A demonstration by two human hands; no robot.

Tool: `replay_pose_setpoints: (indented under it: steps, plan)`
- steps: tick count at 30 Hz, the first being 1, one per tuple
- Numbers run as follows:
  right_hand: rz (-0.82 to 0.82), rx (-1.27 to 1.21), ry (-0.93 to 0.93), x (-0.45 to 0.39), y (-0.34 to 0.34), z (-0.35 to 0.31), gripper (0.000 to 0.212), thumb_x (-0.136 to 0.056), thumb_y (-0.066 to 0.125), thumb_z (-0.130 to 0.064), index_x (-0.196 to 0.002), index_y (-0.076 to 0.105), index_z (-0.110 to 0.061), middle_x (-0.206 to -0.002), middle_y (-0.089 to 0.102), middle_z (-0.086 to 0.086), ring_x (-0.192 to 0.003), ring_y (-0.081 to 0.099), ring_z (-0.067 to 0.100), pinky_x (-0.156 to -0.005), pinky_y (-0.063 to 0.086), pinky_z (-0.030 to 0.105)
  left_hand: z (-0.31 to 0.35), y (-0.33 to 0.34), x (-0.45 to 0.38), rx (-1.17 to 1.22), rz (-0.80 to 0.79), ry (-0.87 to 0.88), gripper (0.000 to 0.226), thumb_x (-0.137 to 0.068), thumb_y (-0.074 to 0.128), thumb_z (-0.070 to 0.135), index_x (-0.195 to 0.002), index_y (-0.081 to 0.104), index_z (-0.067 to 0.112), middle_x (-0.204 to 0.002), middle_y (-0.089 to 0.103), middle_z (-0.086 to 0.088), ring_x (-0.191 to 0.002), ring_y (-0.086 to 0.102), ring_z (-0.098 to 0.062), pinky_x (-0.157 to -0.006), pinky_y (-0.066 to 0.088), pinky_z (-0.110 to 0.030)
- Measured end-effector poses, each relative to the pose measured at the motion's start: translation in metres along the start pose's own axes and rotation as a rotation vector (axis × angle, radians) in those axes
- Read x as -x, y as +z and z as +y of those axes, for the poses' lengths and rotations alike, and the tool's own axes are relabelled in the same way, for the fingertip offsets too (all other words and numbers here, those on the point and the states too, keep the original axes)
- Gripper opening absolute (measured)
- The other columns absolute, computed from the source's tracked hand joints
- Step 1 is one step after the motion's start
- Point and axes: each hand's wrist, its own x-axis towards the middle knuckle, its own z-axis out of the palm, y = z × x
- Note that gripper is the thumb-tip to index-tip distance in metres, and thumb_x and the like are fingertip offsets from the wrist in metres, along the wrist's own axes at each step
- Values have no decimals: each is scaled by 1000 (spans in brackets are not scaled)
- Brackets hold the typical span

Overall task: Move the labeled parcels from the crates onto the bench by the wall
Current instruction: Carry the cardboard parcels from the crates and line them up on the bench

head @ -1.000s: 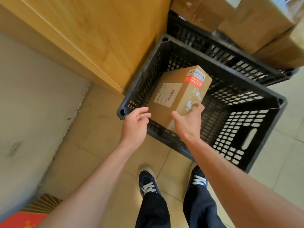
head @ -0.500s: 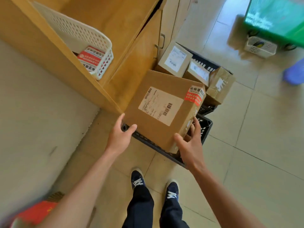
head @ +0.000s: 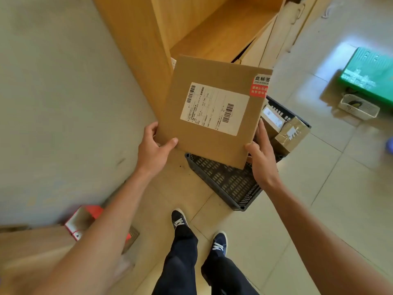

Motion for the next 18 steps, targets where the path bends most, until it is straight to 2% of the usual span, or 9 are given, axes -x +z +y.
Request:
replay_pose_setpoints:
  steps: [2,4,6,8,10,12,15,18]
  plan:
    - [-29,13,-48,9,10,-19,67,-99,43,-26,-157,17,-45,-138,55,-26,-122,56,-1,-95,55,34,2,-21,28,52,64,-10,62,-85,79,32,-135,43,29,-125,53,19,-117,53,0,-104,48,-28]
    - [-68,30,-76,20,27,-35,63,-104,42,-24,-157,16,-47,-140,52,-27,-122,54,-4,-101,52,37,-1,-43,55,115,130,-20,62,-80,81,36,-128,42,34,-123,54,22,-123,55,-7,-103,52,-41]
    - [-117,47,-103,33,49,-48,63,-105,43,-24,-157,15,-47,-145,48,-26,-124,51,-5,-106,48,39,-5,-67,79,141,219,-21,60,-82,81,29,-127,43,31,-120,54,25,-122,53,-5,-104,49,-36]
    - [-181,52,-124,46,75,-59,64,-105,46,-24,-158,15,-44,-147,47,-23,-124,51,-6,-103,50,33,-11,-93,102,137,317,-32,58,-84,80,25,-130,44,26,-119,57,20,-114,54,1,-99,47,-23]
    - [-248,50,-136,60,103,-69,65,-105,48,-23,-158,17,-43,-146,49,-21,-122,53,-7,-98,53,26,-22,-123,126,148,404,-41,59,-84,80,24,-132,46,24,-120,59,16,-102,57,14,-85,44,-7]
    - [-302,42,-149,76,133,-77,63,-104,51,-26,-157,22,-42,-146,48,-21,-126,52,-2,-101,52,28,-36,-154,151,161,478,-53,58,-85,79,23,-132,46,24,-116,60,22,-95,57,20,-75,41,0]
    - [-379,55,-155,107,183,-86,63,-99,59,-40,-154,28,-41,-147,47,-21,-132,50,9,-106,49,42,-65,-203,194,220,576,-82,56,-86,78,18,-132,47,22,-116,61,23,-100,60,14,-79,44,-5]
    - [-490,76,-158,149,237,-93,66,-94,63,-50,-151,32,-40,-139,49,-25,-128,54,12,-101,53,43,-98,-253,242,267,651,-116,54,-88,76,16,-131,47,27,-121,62,20,-106,62,8,-90,50,-17]
